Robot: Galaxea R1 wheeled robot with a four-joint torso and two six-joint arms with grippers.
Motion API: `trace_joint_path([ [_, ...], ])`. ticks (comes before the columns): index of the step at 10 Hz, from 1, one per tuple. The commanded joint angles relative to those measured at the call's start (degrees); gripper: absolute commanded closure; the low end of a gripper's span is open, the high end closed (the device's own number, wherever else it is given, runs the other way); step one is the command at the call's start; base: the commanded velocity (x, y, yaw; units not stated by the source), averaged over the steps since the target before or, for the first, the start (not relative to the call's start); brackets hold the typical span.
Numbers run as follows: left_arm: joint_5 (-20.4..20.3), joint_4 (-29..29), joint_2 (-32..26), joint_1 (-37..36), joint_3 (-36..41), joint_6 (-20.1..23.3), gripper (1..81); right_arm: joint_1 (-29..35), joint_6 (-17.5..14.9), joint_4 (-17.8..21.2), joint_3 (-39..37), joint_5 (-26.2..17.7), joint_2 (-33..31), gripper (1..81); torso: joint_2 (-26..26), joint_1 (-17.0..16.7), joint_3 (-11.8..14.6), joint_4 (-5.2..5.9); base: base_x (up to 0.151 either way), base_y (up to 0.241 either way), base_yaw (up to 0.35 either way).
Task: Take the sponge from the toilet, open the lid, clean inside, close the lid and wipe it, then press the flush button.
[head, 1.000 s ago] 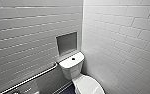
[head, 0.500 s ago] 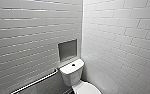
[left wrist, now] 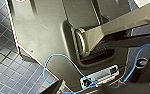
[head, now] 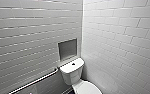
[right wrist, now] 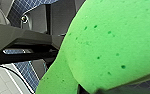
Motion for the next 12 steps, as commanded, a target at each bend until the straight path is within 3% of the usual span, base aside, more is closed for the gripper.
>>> trace_joint_path([
  [1,3.55,-0.38,-0.02,-1.52,-0.4,-0.05,1.0,1.03,-0.22,-0.96,0.02,-2.2,-0.53,81.1,0.0,0.0,5.69,0.0,0.0,0.0,0.0],
  [3,3.64,-0.38,0.51,-1.52,-1.89,-0.06,1.0,1.03,-0.22,-1.13,0.02,-2.2,-0.45,81.1,0.06,-0.02,8.09,0.0,0.0,0.0,0.0],
  [4,3.72,-0.38,0.86,-1.52,-2.33,-0.14,1.0,1.03,-0.05,-1.04,0.02,-2.36,-0.44,81.1,0.04,-0.04,4.44,0.0,0.0,0.0,0.0],
  [5,3.9,-0.38,1.13,-1.52,-2.69,-0.06,1.0,1.29,0.31,-0.61,0.02,-2.63,-0.35,81.1,0.04,-0.09,6.3,0.0,0.0,0.0,0.0],
  [7,4.08,-0.38,1.21,-1.6,-3.39,-0.14,1.0,1.12,0.4,-0.96,0.11,-4.38,0.08,81.1,0.0,-0.17,7.45,0.0,0.0,0.0,0.0],
  [10,3.9,-0.47,1.48,-2.04,-3.48,-0.14,1.0,1.64,0.4,0.01,0.28,-14.66,1.75,81.1,0.0,-0.22,7.52,0.0,0.0,0.0,0.0],
  [11,3.81,-0.47,1.65,-2.22,-3.48,-0.14,1.0,3.22,-1.44,0.27,-0.07,-18.08,2.98,81.1,0.0,-0.22,7.52,0.0,0.0,0.0,0.0],
  [12,3.81,-0.47,1.74,-2.39,-3.48,-0.23,1.0,4.37,-6.6,1.23,0.28,-23.53,3.59,81.1,0.0,-0.22,7.52,0.0,0.0,0.0,0.0],
])
